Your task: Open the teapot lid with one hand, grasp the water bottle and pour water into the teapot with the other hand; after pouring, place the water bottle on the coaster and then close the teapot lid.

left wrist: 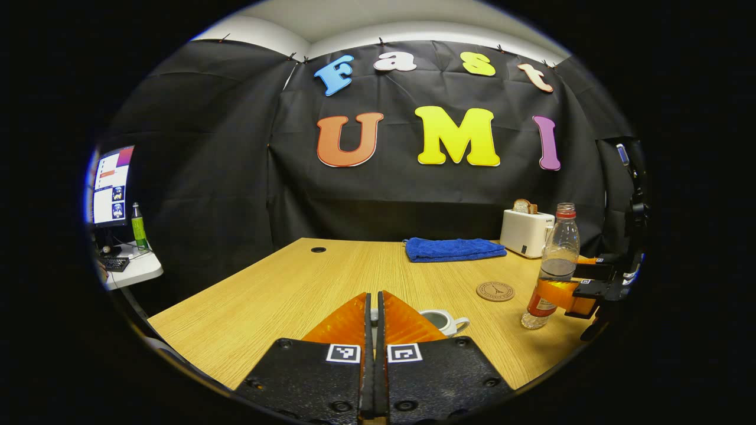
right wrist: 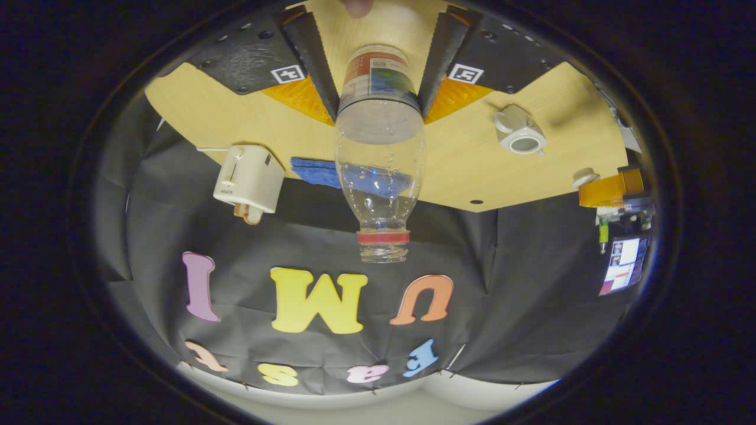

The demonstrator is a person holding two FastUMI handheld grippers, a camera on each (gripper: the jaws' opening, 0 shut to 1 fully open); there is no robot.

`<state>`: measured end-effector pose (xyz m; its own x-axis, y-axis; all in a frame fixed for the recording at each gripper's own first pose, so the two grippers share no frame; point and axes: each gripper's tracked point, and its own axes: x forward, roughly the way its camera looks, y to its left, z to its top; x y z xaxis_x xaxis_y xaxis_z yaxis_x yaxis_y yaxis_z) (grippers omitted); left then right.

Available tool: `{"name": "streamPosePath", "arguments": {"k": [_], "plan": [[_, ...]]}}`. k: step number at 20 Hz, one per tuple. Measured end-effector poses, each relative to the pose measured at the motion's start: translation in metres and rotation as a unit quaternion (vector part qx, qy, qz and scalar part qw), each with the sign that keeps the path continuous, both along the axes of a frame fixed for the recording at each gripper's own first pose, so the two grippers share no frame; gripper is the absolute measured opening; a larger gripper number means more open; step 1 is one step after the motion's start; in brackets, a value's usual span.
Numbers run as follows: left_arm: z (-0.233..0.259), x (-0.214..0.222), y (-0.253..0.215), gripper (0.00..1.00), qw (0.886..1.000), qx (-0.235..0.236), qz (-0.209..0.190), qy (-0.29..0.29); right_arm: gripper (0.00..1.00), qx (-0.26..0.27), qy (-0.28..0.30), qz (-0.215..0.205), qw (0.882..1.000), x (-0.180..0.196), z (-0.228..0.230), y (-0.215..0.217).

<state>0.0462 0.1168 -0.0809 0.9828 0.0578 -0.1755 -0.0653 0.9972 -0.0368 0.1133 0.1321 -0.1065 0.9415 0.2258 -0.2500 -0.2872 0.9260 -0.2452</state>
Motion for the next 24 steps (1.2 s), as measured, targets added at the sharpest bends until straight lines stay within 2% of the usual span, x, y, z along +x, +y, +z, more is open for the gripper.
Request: {"name": "streamPosePath", "arguments": {"k": [4, 8, 11, 13, 15, 17, 21, 24], "plan": [[0.0, 0.005, 0.011, 0.03, 1.0, -0.006, -0.003, 0.0, 0.72, -0.114, 0.001, 0.034, 0.993, 0.01, -0.004, 0.017], [-0.004, 0.009, 0.024, 0.03, 1.0, -0.013, 0.004, 0.004, 0.72, -0.225, 0.01, 0.069, 0.972, 0.027, -0.014, 0.027], [-0.01, 0.007, 0.031, 0.02, 1.0, -0.011, 0.006, 0.008, 0.73, -0.286, 0.01, 0.097, 0.953, 0.031, -0.015, 0.038], [-0.012, 0.006, 0.035, 0.03, 1.0, -0.009, 0.006, 0.01, 0.73, -0.341, -0.007, 0.106, 0.934, 0.037, -0.01, 0.041], [-0.012, 0.005, 0.037, 0.03, 1.0, -0.008, 0.007, 0.01, 0.72, -0.408, -0.055, 0.106, 0.905, 0.043, 0.003, 0.044], [-0.01, 0.004, 0.038, 0.02, 1.0, -0.005, 0.007, 0.009, 0.73, -0.453, -0.087, 0.112, 0.88, 0.045, 0.002, 0.046], [-0.012, 0.004, 0.042, 0.03, 1.0, -0.003, 0.005, 0.01, 0.74, -0.5, -0.103, 0.12, 0.851, 0.047, -0.009, 0.049], [-0.014, 0.005, 0.045, 0.03, 1.0, -0.001, 0.007, 0.013, 0.74, -0.541, -0.125, 0.119, 0.823, 0.05, -0.01, 0.05]]}}
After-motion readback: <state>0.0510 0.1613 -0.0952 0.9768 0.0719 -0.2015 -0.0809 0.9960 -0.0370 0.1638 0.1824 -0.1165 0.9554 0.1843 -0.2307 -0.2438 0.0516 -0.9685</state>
